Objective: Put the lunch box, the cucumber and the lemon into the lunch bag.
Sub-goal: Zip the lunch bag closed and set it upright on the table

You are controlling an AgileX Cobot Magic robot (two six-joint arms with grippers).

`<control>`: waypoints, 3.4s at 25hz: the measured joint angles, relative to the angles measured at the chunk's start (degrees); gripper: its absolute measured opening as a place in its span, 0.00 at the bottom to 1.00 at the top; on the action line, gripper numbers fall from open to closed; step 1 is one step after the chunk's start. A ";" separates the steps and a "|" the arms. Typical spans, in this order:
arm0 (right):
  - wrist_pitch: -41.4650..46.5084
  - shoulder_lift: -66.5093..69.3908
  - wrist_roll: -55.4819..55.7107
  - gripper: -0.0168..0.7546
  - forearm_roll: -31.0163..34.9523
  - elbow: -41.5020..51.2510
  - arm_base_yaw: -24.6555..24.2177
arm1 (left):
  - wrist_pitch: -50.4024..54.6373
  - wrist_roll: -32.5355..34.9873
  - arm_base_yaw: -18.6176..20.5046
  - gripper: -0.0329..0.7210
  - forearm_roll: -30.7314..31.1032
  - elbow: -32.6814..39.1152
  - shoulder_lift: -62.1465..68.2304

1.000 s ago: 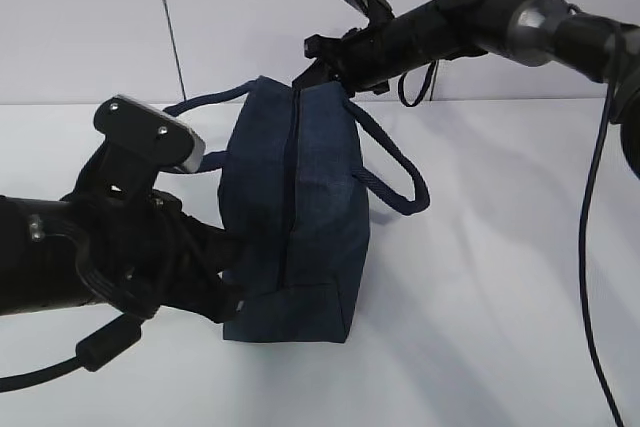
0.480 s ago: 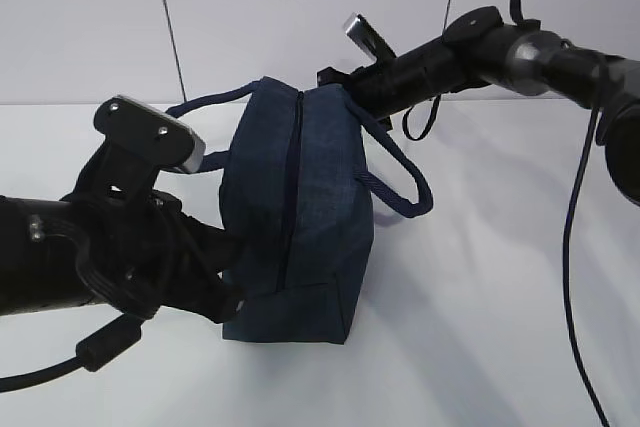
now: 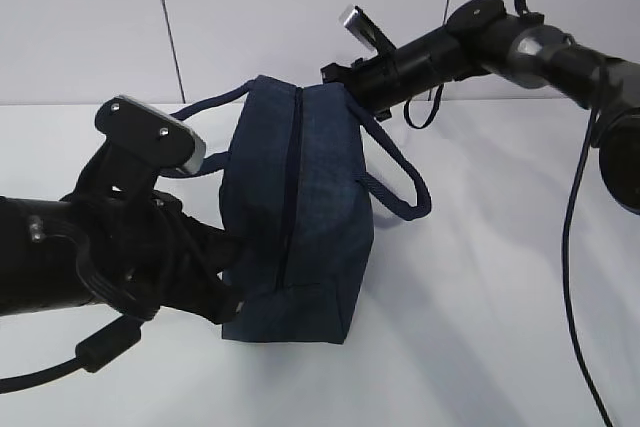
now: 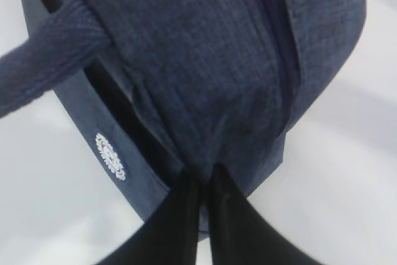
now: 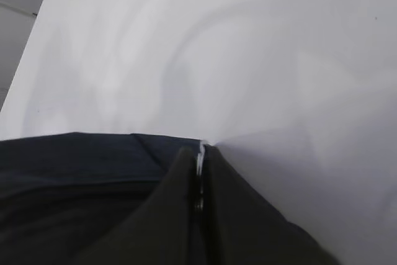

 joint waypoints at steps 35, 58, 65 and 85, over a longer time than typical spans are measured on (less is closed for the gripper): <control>3.90 -24.78 1.78 0.44 -26.26 17.60 2.86 | -20.83 0.22 11.58 0.04 -1.20 0.19 4.31; 4.38 -50.96 -0.70 0.45 -27.52 38.70 2.95 | -2.45 8.97 24.05 0.42 -7.18 0.56 -6.97; 4.38 -51.46 0.72 0.45 -30.17 38.73 2.95 | 7.33 9.01 28.43 0.72 -9.43 0.32 -7.74; 4.27 -64.70 -4.94 0.45 -26.80 56.69 2.95 | 53.64 -5.57 44.26 0.69 17.57 -10.34 -23.45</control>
